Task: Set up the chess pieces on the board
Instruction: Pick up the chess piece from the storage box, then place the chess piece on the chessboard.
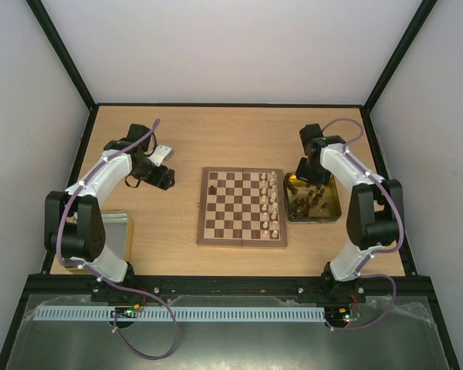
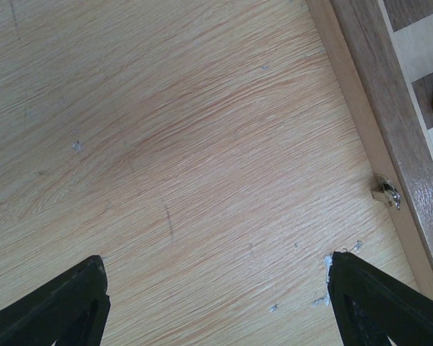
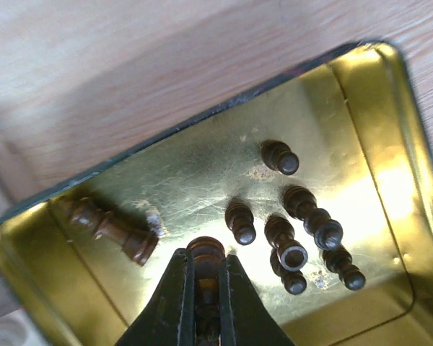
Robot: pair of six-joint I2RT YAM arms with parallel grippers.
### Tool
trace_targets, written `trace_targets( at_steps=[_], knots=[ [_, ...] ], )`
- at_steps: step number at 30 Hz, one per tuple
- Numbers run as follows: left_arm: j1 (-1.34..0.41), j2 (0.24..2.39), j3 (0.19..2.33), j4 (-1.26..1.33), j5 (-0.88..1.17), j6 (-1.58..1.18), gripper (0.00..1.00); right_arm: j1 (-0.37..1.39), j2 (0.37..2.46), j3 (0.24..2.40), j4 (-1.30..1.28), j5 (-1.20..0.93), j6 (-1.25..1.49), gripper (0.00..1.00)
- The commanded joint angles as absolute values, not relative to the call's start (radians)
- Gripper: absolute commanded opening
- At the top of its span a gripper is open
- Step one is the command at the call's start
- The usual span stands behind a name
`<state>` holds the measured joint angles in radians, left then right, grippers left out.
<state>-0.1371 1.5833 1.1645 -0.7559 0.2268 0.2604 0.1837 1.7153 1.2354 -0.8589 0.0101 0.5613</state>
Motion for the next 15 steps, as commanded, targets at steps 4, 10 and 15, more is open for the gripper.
trace_targets(
  at_steps=[4,10,15],
  knots=[
    [-0.144,1.592,1.186,-0.77,0.241,0.255,0.83,0.203,1.637,1.361,-0.97,0.033,0.582,0.02],
    [-0.143,1.588,1.186,-0.77,0.243,0.253,0.83,0.302,1.682,1.542,-1.041,0.026,0.601,0.02],
    [-0.144,1.58,1.183,-0.766,0.235,0.249,0.83,0.445,1.809,1.76,-1.104,0.039,0.605,0.02]
  ],
)
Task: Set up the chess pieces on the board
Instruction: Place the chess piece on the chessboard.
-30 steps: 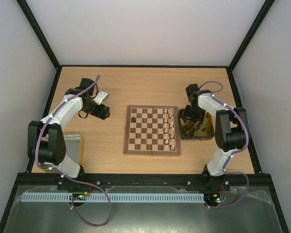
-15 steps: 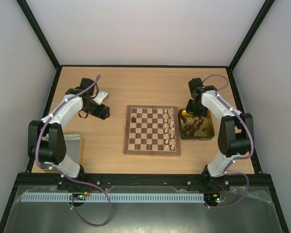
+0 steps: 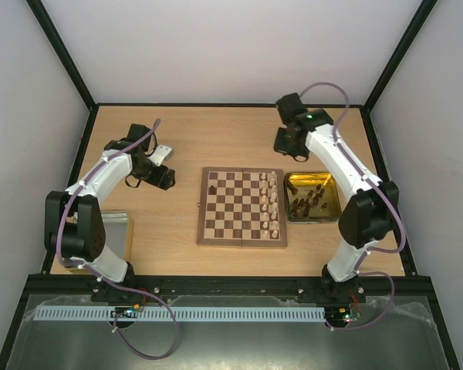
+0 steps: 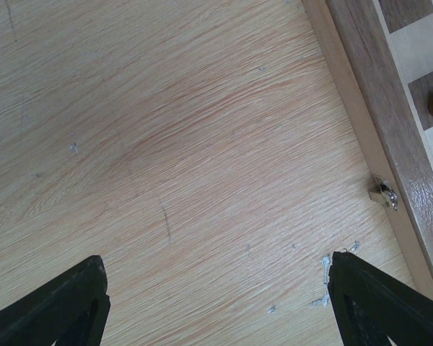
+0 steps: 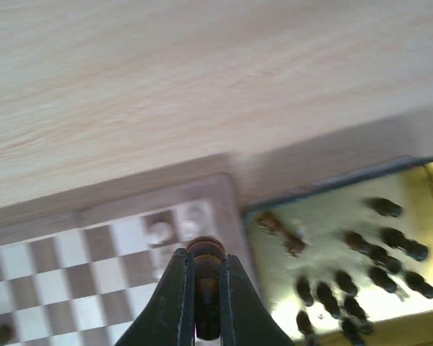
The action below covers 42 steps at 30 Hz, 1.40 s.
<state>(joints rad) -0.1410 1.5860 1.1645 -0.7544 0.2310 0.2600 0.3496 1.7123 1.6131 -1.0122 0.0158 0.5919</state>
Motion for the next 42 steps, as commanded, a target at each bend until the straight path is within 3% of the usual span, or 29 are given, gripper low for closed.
trace_targets(
  at_steps=[1,16,42],
  knots=[
    [-0.144,1.579,1.181,-0.766,0.234,0.247,0.83,0.476,1.844,1.808,-1.122,0.037,0.603,0.02],
    [-0.144,1.559,1.168,-0.749,0.228,0.239,0.83,0.68,2.242,2.189,-1.17,-0.116,0.573,0.02],
    [-0.144,1.57,1.161,-0.732,0.245,0.239,0.84,0.779,2.387,2.26,-1.185,-0.14,0.583,0.02]
  ],
)
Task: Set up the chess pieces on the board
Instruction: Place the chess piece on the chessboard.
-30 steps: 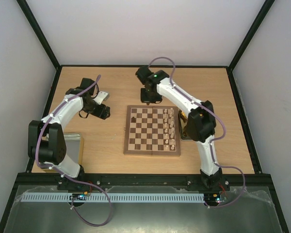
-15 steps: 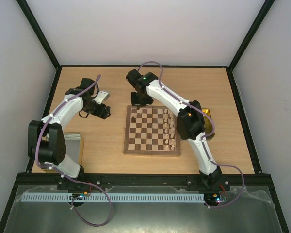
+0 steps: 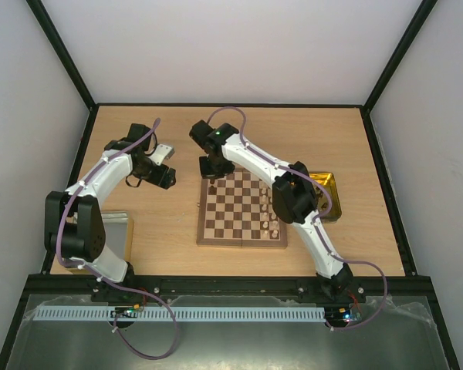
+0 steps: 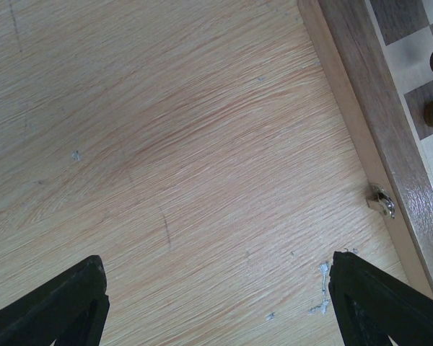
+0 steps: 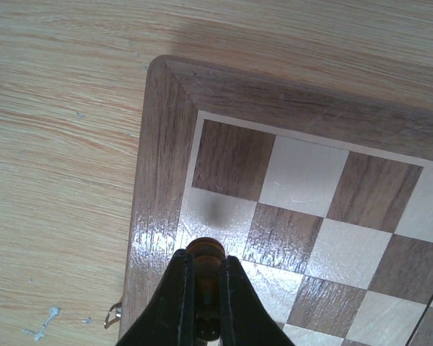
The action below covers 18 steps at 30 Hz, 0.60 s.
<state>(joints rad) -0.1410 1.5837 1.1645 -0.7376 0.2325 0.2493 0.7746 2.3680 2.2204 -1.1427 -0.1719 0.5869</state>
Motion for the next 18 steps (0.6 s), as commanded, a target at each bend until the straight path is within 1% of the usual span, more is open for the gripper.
trace_targets(
  at_steps=[1,18],
  knots=[
    [-0.144,1.569,1.161,-0.733,0.245,0.239,0.84,0.779,2.389,2.259,-1.186,-0.135,0.582,0.02],
    [-0.144,1.577,1.16,-0.733,0.239,0.242,0.84,0.779,2.423,2.264,-1.18,-0.13,0.571,0.02]
  ],
)
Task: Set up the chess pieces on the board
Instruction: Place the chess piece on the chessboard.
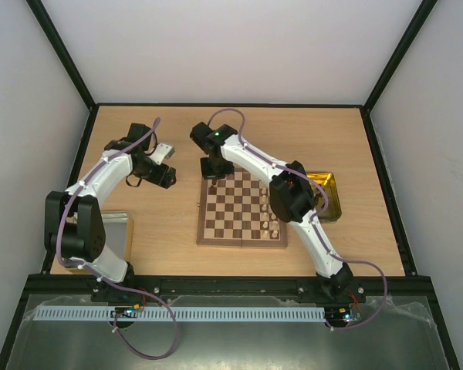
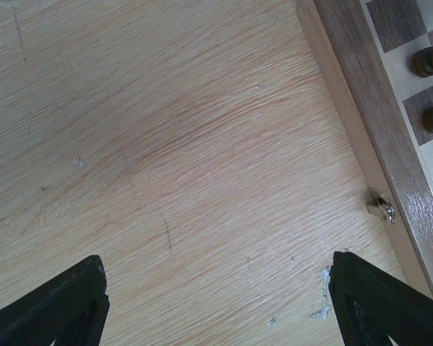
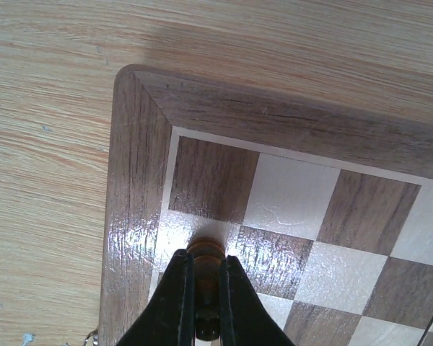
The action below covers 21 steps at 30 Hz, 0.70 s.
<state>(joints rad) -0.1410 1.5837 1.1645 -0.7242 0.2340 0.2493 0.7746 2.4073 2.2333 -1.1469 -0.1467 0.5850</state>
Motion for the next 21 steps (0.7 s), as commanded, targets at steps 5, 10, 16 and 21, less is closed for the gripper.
trace_targets(
  at_steps=[5,10,16,21],
  knots=[
    [-0.144,1.577,1.16,-0.734,0.241,0.242,0.84,0.779,2.425,2.269,-1.179,-0.131,0.572,0.02],
    [-0.144,1.577,1.16,-0.735,0.242,0.241,0.84,0.779,2.425,2.269,-1.18,-0.134,0.572,0.02],
    [-0.144,1.574,1.157,-0.733,0.242,0.241,0.84,0.779,2.42,2.269,-1.183,-0.137,0.571,0.02],
    [-0.144,1.572,1.154,-0.732,0.244,0.241,0.84,0.779,2.418,2.269,-1.182,-0.14,0.571,0.03]
  ],
)
